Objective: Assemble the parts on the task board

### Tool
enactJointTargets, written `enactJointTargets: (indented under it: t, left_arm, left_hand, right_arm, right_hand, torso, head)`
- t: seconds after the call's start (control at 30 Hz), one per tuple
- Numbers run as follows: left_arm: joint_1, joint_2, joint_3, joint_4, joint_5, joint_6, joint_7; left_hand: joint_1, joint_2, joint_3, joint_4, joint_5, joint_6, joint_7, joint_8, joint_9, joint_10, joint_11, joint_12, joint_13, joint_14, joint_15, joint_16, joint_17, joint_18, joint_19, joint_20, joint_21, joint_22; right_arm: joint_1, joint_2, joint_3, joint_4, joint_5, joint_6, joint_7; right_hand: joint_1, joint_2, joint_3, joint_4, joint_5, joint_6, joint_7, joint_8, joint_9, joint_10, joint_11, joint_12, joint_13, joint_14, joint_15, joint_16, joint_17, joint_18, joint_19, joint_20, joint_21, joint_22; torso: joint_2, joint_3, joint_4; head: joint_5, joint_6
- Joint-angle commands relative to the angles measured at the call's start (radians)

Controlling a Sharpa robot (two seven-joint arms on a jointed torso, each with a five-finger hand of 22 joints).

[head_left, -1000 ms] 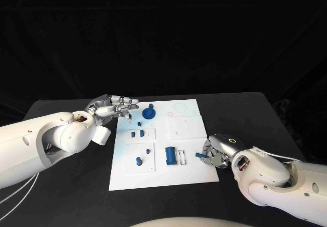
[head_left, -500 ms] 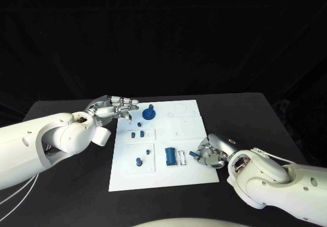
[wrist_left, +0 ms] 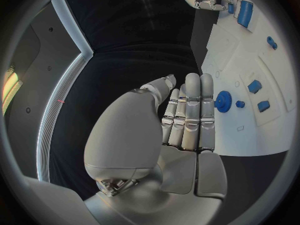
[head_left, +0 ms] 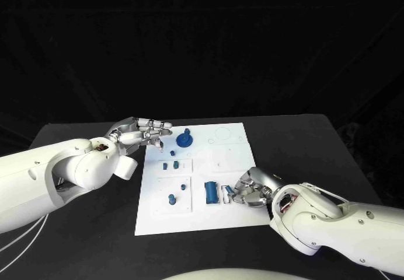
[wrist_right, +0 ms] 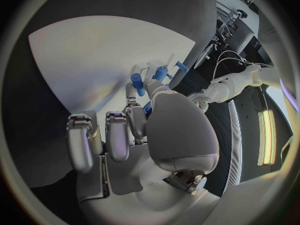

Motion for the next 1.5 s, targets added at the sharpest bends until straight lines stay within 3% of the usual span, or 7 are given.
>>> enactJointTargets:
  t: [0.03, 0.4, 0.53, 0.67, 0.93, 1.5]
  left_arm:
    - [0.001, 0.001, 0.001, 0.004, 0.005, 0.015, 0.006]
    - [0.001, 0.001, 0.001, 0.005, 0.005, 0.017, 0.005]
    - [0.001, 0.001, 0.001, 0.004, 0.005, 0.017, 0.005]
    - [0.001, 0.001, 0.001, 0.005, 0.005, 0.017, 0.005]
    - [0.001, 0.000, 0.001, 0.004, 0.005, 0.016, 0.004]
    - [0.001, -0.001, 0.001, 0.002, 0.005, 0.018, 0.002]
  left_hand:
    - [-0.003, 0.009, -0.007, 0.000, -0.003, -0.006, 0.001, 0.002, -0.001, -0.006, 0.001, 0.004, 0.001, -0.006, 0.002, -0.004, -0.001, 0.014, -0.002, 0.007, -0.004, -0.001]
    - [-0.002, 0.010, -0.008, -0.001, -0.003, -0.007, 0.001, 0.002, -0.001, -0.007, 0.001, 0.005, 0.001, -0.006, 0.002, -0.004, -0.002, 0.015, -0.001, 0.007, -0.005, -0.002]
    - [-0.002, 0.010, -0.008, -0.001, -0.003, -0.007, 0.001, 0.002, -0.001, -0.007, 0.001, 0.005, 0.001, -0.006, 0.002, -0.004, -0.002, 0.015, -0.001, 0.007, -0.005, -0.002]
    - [-0.002, 0.010, -0.008, -0.001, -0.003, -0.007, 0.001, 0.002, -0.001, -0.007, 0.001, 0.005, 0.001, -0.006, 0.002, -0.004, -0.002, 0.015, -0.001, 0.007, -0.005, -0.002]
    - [-0.001, 0.010, -0.009, -0.001, -0.002, -0.007, 0.001, 0.002, -0.001, -0.008, 0.001, 0.006, 0.001, -0.006, 0.002, -0.003, -0.003, 0.015, -0.001, 0.007, -0.006, -0.002]
    - [-0.001, 0.010, -0.009, -0.001, -0.002, -0.007, 0.001, 0.002, -0.001, -0.008, 0.001, 0.006, 0.001, -0.006, 0.002, -0.003, -0.003, 0.015, -0.001, 0.007, -0.006, -0.003]
  right_arm:
    - [-0.001, 0.013, 0.000, -0.010, 0.050, 0.014, 0.020]
    - [-0.001, 0.048, 0.000, -0.040, 0.066, 0.048, 0.015]
    - [-0.001, 0.053, 0.000, -0.043, 0.068, 0.061, 0.013]
    - [-0.001, 0.053, 0.000, -0.046, 0.063, 0.066, 0.008]
    - [-0.002, 0.051, 0.000, -0.041, 0.047, 0.070, 0.011]
    - [-0.004, 0.005, 0.000, 0.005, -0.021, 0.054, 0.016]
  right_hand:
    - [-0.015, -0.003, -0.003, 0.006, 0.013, 0.006, -0.001, 0.004, 0.000, 0.004, 0.001, 0.007, 0.048, 0.084, -0.004, 0.004, 0.166, -0.007, 0.106, -0.004, 0.005, 0.263]
    - [-0.054, -0.003, -0.023, 0.025, 0.012, 0.010, -0.002, 0.010, 0.005, 0.007, 0.000, 0.012, 0.053, 0.084, -0.005, 0.004, 0.165, -0.007, 0.106, -0.004, 0.005, 0.263]
    - [-0.071, -0.006, -0.040, 0.032, 0.030, 0.010, -0.002, 0.013, 0.007, 0.007, 0.000, 0.013, 0.053, 0.084, -0.005, 0.004, 0.165, -0.007, 0.106, -0.005, 0.005, 0.263]
    - [-0.115, -0.012, -0.080, 0.042, -0.010, 0.011, 0.001, 0.015, 0.009, 0.007, 0.003, 0.014, 0.055, 0.083, -0.003, 0.003, 0.164, -0.007, 0.106, -0.004, 0.005, 0.263]
    - [-0.163, 0.000, -0.152, 0.042, -0.089, 0.008, 0.000, 0.017, 0.011, 0.007, 0.003, 0.015, 0.057, 0.083, -0.003, 0.001, 0.161, -0.007, 0.106, -0.002, 0.005, 0.263]
    - [-0.176, 0.014, -0.183, 0.044, -0.099, 0.008, -0.001, 0.020, 0.013, 0.008, 0.002, 0.019, 0.061, 0.083, -0.003, 0.001, 0.162, -0.007, 0.106, -0.003, 0.005, 0.263]
  torso:
    - [0.000, 0.0008, -0.0004]
    - [-0.001, 0.0006, -0.0006]
    - [-0.001, 0.0001, -0.0009]
    - [-0.001, -0.0002, -0.0010]
    - [-0.001, 0.0006, -0.0010]
    - [-0.001, 0.0010, -0.0017]
  head:
    - [0.001, -0.002]
    - [0.003, -0.002]
    - [0.004, -0.003]
    - [0.004, -0.003]
    - [0.005, -0.003]
    - [0.006, -0.005]
